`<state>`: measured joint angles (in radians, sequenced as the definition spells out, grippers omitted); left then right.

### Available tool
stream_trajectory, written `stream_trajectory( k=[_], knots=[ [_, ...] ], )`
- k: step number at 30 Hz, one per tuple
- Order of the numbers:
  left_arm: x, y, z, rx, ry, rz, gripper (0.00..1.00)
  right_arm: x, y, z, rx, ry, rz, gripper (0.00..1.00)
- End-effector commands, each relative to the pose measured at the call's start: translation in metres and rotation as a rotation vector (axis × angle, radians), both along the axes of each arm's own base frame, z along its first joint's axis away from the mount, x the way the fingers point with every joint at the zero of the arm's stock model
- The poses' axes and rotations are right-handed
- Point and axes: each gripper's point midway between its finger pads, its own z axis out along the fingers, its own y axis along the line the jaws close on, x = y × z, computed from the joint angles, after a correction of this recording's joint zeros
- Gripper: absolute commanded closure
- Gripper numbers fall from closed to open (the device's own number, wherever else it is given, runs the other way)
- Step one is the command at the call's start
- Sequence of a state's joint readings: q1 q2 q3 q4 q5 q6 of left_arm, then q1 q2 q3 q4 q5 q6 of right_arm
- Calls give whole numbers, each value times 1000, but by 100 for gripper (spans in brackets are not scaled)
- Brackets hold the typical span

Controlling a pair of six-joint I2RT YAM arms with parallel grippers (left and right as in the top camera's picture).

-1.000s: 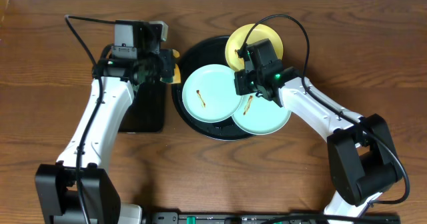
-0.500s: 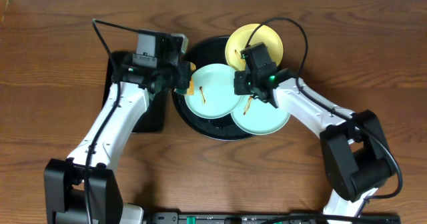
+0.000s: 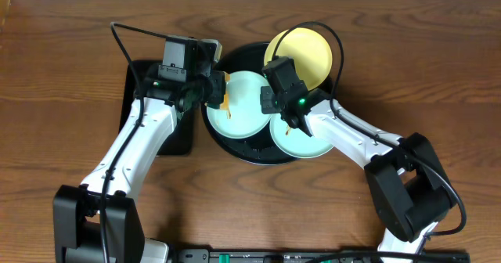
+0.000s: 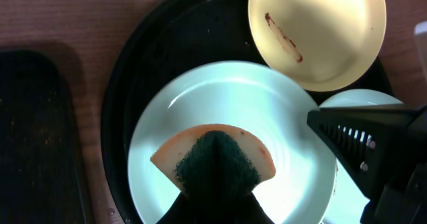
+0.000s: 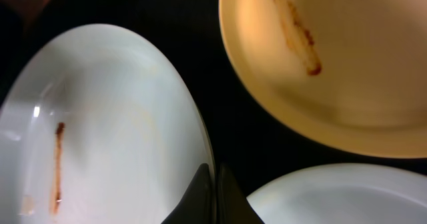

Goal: Clean dirty plates on tray and stack at the side
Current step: 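Scrub the sauce smear on the mint-green plate with the sponge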

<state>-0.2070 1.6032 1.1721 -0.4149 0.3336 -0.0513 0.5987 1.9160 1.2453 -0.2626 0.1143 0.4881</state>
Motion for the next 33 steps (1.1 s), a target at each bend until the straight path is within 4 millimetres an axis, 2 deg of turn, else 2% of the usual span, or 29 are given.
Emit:
stream_trajectory(
  k=[1, 6, 9, 14, 22, 28, 33],
  knots=[
    [-1, -1, -7, 13, 9, -8, 93, 2, 0, -7, -17, -6, -31, 99],
    [1, 4, -13, 39, 16, 9, 93, 1, 0, -37, -45, 34, -29, 99],
    [1, 4, -20, 42, 32, 9, 93, 1, -1, -46, -53, 45, -29, 99],
    [0, 4, -35, 50, 69, 8, 92, 1, 0, -46, -50, 45, -28, 99],
    [2, -1, -76, 60, 109, -3, 93, 1, 0, -46, -50, 45, -27, 99],
    [-3, -11, -89, 72, 132, -29, 93, 1, 0, -46, -50, 45, -27, 99],
    [-6, -8, -96, 163, 122, -10, 92, 1, 0, -46, -50, 45, -28, 99]
  ],
)
